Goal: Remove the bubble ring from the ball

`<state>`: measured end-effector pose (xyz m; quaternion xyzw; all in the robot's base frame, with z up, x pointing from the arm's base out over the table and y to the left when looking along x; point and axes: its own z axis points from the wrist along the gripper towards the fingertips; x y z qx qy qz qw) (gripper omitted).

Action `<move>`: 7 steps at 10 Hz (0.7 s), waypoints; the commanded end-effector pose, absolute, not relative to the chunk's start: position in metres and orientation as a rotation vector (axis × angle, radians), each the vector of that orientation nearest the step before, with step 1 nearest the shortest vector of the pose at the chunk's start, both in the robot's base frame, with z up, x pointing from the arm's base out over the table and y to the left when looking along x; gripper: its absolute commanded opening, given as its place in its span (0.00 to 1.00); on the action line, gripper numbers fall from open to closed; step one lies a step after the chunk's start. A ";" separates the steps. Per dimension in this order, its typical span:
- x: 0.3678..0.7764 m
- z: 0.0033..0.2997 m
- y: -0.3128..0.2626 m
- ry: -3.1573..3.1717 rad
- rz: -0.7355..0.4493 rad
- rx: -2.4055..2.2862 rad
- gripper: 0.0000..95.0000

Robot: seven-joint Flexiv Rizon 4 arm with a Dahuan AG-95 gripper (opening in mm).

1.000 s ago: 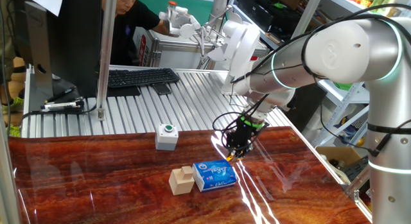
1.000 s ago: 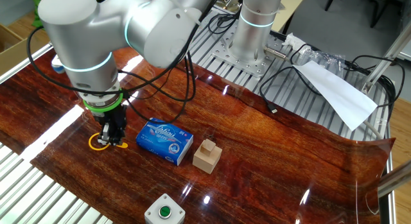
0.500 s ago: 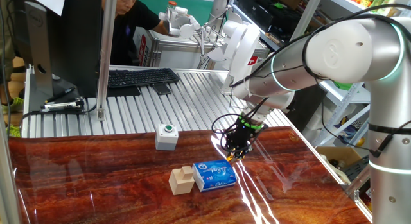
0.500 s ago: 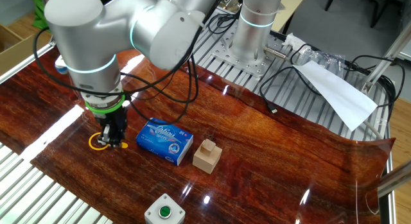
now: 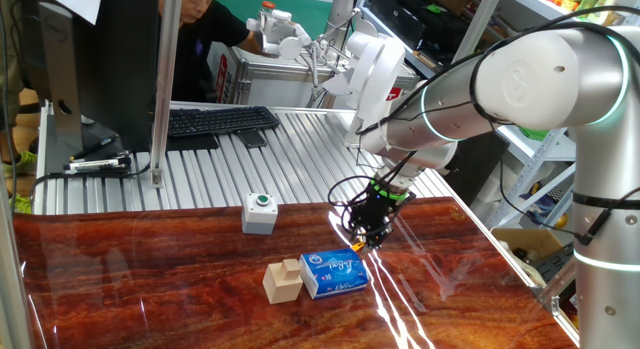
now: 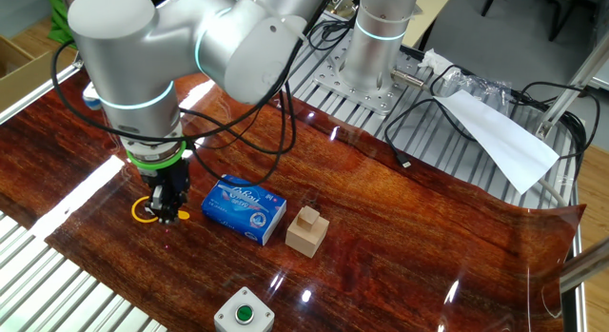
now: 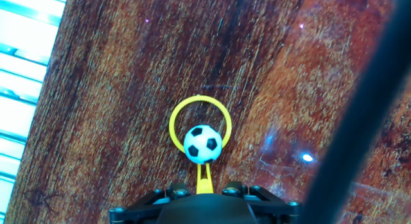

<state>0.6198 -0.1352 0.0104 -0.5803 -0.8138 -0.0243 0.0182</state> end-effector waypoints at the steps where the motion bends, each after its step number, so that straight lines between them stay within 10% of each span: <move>1: 0.620 0.011 -0.134 -2.531 -0.080 -1.795 0.40; 7: 0.621 0.008 -0.134 -2.549 -0.087 -1.792 0.40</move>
